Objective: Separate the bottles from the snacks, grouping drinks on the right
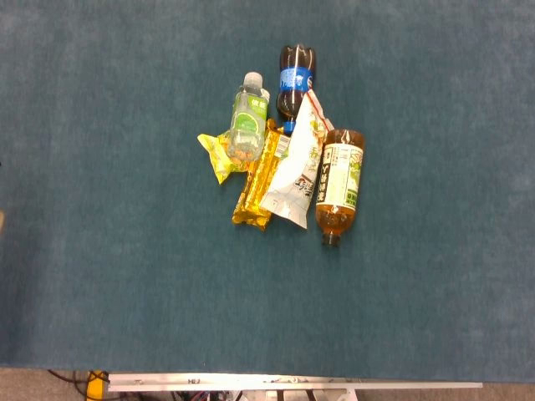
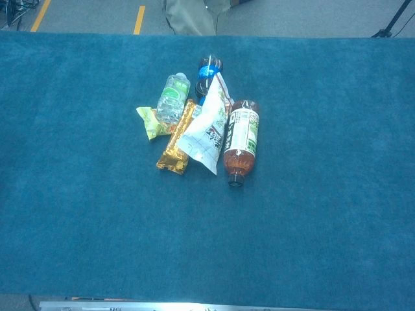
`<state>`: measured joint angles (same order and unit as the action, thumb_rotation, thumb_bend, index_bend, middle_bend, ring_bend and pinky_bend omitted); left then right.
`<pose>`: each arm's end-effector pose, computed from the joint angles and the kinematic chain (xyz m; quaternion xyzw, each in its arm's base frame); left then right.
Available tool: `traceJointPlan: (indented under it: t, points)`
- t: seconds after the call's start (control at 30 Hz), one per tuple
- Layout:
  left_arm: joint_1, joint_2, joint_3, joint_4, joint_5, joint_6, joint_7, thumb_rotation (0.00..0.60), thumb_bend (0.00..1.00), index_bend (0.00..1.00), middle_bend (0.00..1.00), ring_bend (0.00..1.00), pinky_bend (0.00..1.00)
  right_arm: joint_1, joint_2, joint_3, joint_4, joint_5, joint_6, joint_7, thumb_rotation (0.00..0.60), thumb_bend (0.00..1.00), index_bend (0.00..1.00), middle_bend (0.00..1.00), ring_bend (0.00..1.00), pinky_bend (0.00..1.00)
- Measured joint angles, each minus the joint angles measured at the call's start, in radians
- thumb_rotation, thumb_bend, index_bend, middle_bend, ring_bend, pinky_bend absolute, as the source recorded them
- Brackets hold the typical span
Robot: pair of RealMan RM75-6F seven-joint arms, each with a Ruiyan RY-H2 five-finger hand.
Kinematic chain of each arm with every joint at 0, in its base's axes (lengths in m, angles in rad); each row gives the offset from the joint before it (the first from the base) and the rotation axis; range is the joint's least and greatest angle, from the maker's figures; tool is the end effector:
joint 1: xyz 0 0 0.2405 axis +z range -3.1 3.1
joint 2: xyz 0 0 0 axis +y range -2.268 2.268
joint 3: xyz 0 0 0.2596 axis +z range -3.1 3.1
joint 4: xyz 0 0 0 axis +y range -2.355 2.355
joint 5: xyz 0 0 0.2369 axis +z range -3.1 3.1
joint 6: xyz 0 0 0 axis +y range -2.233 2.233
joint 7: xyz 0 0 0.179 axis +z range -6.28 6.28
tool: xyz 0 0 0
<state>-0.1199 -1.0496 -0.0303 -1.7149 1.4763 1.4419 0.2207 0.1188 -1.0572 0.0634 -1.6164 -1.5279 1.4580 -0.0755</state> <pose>-0.3092 0.2231 0.1390 -0.6426 -0.3414 -0.3218 0.6057 -0.3177 -0.2329 0.1523 0.6339 -0.3337 0.3621 0.5965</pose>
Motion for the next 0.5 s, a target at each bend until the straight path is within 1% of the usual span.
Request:
traceJointPlan:
  t: [0.43, 0.5]
  points:
    - [0.013, 0.008, 0.007, -0.005, 0.008, 0.017, -0.004, 0.6, 0.3, 0.26, 0.3, 0.27, 0.26, 0.024, 0.021, -0.011, -0.025, -0.041, -0.029, 0.019, 0.6, 0.27, 0.38, 0.45, 0.37, 0.49]
    - [0.014, 0.011, 0.008, -0.006, 0.011, 0.019, -0.005, 0.6, 0.3, 0.26, 0.3, 0.27, 0.26, 0.039, 0.033, -0.013, -0.039, -0.062, -0.044, 0.022, 0.6, 0.25, 0.38, 0.44, 0.37, 0.49]
